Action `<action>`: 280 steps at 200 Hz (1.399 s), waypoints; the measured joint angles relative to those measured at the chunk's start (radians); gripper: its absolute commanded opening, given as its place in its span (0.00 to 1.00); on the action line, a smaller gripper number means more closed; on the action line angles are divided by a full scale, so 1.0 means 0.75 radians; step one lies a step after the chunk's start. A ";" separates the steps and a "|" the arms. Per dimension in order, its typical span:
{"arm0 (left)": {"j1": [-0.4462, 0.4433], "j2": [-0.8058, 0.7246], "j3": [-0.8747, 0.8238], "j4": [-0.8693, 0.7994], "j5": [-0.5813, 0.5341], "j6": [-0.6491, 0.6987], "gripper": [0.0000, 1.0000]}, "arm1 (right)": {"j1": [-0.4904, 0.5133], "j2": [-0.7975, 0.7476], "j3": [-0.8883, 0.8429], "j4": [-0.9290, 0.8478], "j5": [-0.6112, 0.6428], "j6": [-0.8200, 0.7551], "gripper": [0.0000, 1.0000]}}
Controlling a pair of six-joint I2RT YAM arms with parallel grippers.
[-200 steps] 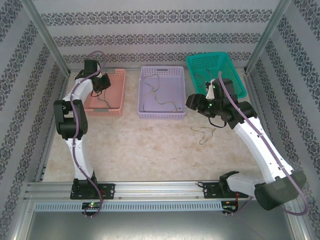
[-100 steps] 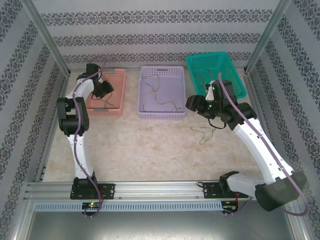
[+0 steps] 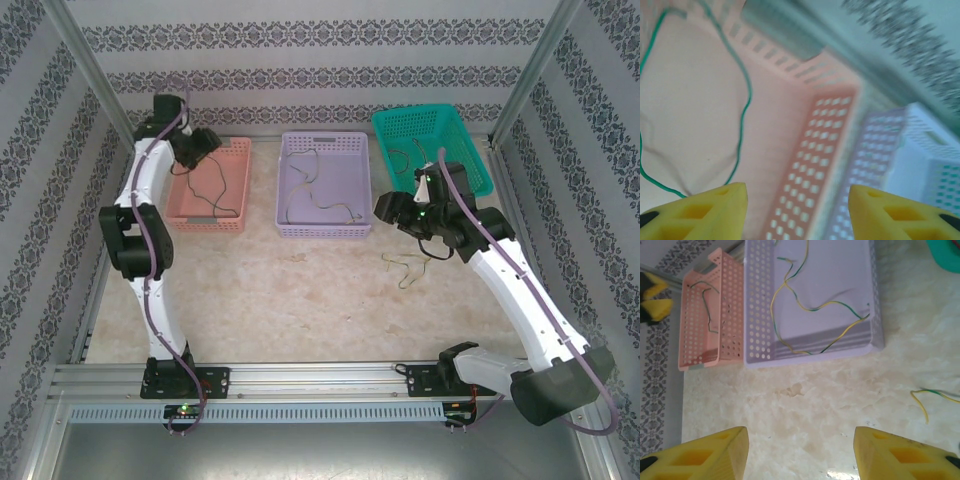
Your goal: Untangle the cables
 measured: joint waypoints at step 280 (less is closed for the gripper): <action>-1.047 -0.721 -1.114 0.157 0.209 0.030 0.45 | -0.174 0.452 -0.215 -0.105 0.412 -0.593 0.52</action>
